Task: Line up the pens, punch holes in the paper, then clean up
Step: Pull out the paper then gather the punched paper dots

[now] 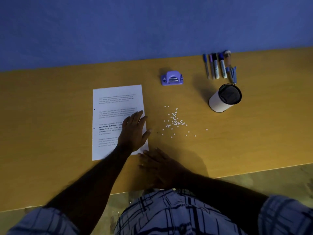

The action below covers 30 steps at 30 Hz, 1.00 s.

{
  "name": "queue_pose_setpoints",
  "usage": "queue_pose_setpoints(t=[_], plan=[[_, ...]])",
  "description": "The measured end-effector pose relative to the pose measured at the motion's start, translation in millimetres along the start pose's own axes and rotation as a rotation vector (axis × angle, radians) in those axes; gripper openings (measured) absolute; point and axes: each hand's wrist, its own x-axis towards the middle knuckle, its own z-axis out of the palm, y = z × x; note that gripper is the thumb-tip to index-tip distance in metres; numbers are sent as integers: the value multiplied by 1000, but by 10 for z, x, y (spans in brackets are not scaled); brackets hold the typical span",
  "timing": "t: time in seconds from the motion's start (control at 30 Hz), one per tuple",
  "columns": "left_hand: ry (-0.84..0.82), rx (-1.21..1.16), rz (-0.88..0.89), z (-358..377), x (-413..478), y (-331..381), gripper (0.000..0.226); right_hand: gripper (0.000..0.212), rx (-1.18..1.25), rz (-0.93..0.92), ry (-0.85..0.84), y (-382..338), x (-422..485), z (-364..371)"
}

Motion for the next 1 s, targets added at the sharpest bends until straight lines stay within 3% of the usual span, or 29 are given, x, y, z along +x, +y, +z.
queue_pose_setpoints(t=[0.2,0.63,0.87,1.0], plan=[[7,-1,42,32,-52,10,57,77,-49,94,-10,-9,-73,109],[-6,53,82,35,-134,-55,58,80,-30,696,-9,340,-381,-141],[-55,103,103,52,-213,-98,60,86,44,779,62,328,-447,-124],[-106,130,121,104,-218,-17,73,99,126,1124,141,361,-577,-127]])
